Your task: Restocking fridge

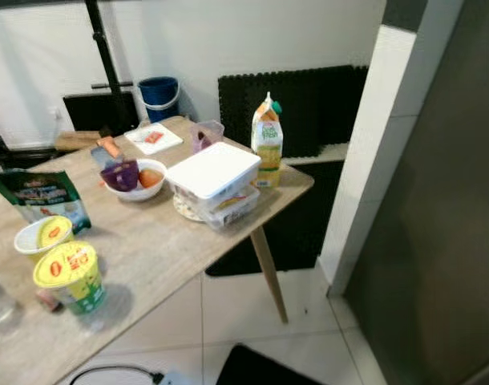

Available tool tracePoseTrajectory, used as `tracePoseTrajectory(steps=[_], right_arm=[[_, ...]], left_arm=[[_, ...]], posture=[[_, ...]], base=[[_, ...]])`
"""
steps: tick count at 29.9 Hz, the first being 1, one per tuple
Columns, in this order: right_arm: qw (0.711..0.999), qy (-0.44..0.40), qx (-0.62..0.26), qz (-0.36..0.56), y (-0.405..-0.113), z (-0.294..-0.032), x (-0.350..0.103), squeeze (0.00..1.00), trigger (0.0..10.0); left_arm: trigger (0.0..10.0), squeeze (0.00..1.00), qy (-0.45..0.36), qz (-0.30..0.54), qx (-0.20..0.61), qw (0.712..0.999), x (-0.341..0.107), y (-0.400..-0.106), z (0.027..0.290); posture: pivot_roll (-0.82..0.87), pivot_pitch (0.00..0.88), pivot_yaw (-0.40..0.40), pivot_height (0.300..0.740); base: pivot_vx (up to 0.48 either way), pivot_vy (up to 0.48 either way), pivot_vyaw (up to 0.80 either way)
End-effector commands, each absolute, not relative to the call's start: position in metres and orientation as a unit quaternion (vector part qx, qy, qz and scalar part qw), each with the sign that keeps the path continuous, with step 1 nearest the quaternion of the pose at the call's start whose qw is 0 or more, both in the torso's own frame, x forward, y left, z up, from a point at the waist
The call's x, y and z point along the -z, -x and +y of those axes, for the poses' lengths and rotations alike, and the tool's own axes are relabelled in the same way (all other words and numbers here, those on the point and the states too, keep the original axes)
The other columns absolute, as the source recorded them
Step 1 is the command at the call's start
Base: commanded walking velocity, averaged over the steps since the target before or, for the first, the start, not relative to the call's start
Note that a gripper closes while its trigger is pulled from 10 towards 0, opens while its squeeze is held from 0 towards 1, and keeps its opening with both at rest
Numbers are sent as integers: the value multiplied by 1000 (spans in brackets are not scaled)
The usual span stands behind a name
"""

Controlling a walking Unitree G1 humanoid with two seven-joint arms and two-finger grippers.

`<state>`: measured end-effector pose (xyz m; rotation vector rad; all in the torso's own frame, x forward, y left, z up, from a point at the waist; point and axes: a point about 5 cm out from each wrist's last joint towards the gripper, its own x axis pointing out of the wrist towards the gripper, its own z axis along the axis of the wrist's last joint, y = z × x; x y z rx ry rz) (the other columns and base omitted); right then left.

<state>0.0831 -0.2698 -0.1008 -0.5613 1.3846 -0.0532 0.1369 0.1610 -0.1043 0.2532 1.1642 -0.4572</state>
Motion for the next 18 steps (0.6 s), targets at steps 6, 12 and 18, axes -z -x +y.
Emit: tracePoseTrajectory(steps=[6, 12, 18], right_arm=[[739, 258, 18, 622, -88, -266, 101, 0, 10000], [737, 264, 19, 622, -89, -268, 100, 0, 10000], [733, 273, 20, 622, -88, -270, 100, 0, 10000]], left_arm=[[10000, 0, -127, 565, 227, 783, 108, -125, 166], [10000, 0, -134, 561, 215, 788, 108, -127, 167], [10000, 0, -129, 564, 214, 787, 108, -125, 166]], posture=[[-131, 16, 46, 740], [-133, 20, 47, 740], [-140, 25, 48, 740]], base=[[0, -286, 0], [0, -394, 0], [0, 0, 0]])
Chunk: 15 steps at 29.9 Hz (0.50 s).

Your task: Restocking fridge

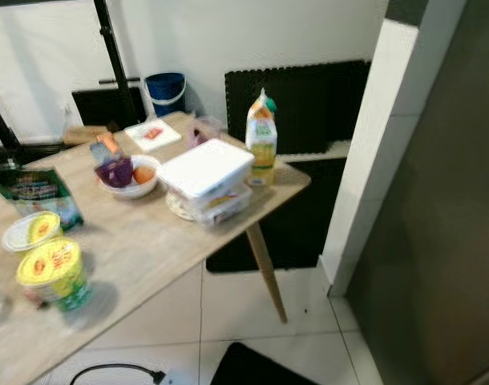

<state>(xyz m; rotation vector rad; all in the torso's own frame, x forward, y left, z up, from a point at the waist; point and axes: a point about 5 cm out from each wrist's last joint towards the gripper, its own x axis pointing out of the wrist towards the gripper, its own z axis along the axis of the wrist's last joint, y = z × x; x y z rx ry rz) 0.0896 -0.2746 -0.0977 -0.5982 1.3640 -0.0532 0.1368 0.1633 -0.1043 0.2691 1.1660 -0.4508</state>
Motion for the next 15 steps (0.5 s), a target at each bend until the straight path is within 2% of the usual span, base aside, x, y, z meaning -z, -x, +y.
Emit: tracePoseTrajectory(steps=[1, 5, 15], right_arm=[[733, 273, 20, 622, -88, -270, 100, 0, 10000], [733, 271, 25, 623, -87, -271, 99, 0, 10000], [730, 267, 30, 628, -84, -273, 99, 0, 10000]], left_arm=[[10000, 0, -129, 564, 214, 787, 108, -125, 166], [10000, 0, -128, 565, 216, 786, 109, -124, 165], [10000, 0, -125, 562, 219, 787, 108, -125, 162]], posture=[[-140, 25, 48, 740], [-140, 25, 48, 740], [-144, 25, 47, 740]], base=[[0, 0, 0], [0, 0, -200], [0, 0, -800]])
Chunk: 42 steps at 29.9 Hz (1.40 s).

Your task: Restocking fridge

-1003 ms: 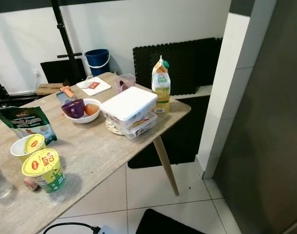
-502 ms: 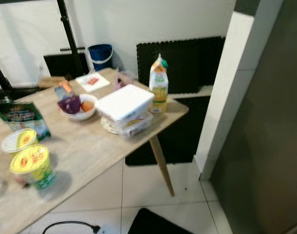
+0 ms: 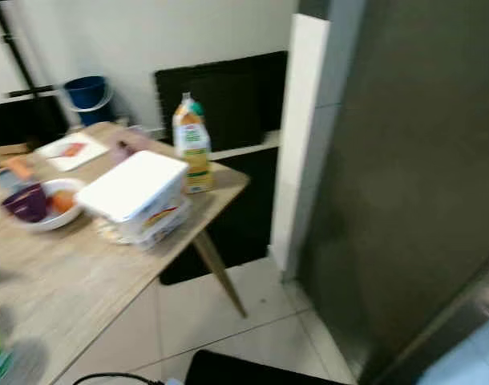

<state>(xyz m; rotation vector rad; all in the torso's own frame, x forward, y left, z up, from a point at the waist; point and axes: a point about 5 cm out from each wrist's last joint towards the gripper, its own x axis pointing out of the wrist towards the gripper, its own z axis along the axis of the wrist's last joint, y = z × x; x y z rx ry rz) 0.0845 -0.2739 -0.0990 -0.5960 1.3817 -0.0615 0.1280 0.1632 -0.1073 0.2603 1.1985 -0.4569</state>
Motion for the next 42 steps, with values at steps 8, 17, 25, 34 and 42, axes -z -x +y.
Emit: tracePoseTrajectory(steps=[8, 17, 25, 34, 42], right_arm=[[730, 265, 31, 629, -82, -272, 100, 0, 10000], [729, 264, 29, 631, -82, -271, 101, 0, 10000], [729, 264, 26, 631, -81, -270, 101, 0, 10000], [728, 266, 24, 631, -81, -270, 101, 0, 10000], [727, 268, 22, 632, -81, -271, 101, 0, 10000]], left_arm=[[10000, 0, -126, 561, 221, 788, 108, -126, 161], [10000, 0, -126, 560, 222, 788, 108, -127, 160], [10000, 0, -126, 560, 224, 788, 108, -127, 159], [10000, 0, -127, 557, 227, 788, 107, -129, 158], [10000, 0, -129, 555, 229, 789, 107, -131, 157]], posture=[[-147, 24, 49, 740], [-148, 26, 50, 740], [-148, 27, 50, 740], [-150, 22, 47, 740], [-151, 17, 45, 740]], base=[[0, 0, -800], [0, 0, -800], [0, 0, -800], [0, 0, -800], [0, 0, -800]])
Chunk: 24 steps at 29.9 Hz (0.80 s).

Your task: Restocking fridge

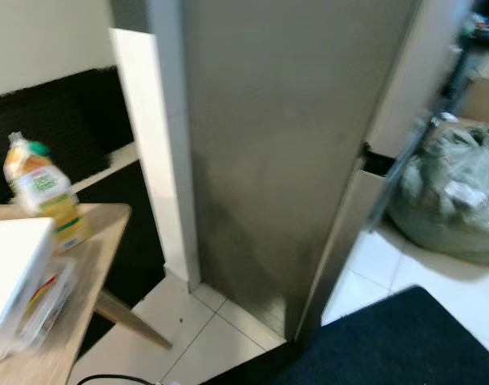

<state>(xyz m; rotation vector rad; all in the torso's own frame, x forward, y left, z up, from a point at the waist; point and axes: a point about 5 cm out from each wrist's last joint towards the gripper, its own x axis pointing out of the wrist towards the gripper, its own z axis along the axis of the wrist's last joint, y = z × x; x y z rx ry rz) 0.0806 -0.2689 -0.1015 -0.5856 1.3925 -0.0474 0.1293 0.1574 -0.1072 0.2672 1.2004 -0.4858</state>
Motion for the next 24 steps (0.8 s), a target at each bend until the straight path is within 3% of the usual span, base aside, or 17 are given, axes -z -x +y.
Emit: tracePoseTrajectory(steps=[1, 16, 19, 24], right_arm=[[727, 268, 22, 632, -81, -271, 101, 0, 10000], [730, 268, 23, 629, -82, -272, 100, 0, 10000], [730, 270, 19, 628, -82, -271, 100, 0, 10000], [730, 272, 13, 627, -82, -270, 101, 0, 10000]], left_arm=[[10000, 0, -129, 555, 229, 789, 107, -131, 157], [10000, 0, -131, 556, 228, 788, 107, -130, 157], [10000, 0, -131, 556, 226, 789, 107, -130, 158], [10000, 0, -126, 559, 218, 790, 107, -129, 158]], posture=[[-151, 17, 45, 740], [-152, 16, 42, 740], [-152, 16, 42, 740], [-152, 16, 42, 740]], base=[[0, 0, -800], [0, 0, -800], [0, 0, 0], [0, -406, 0]])
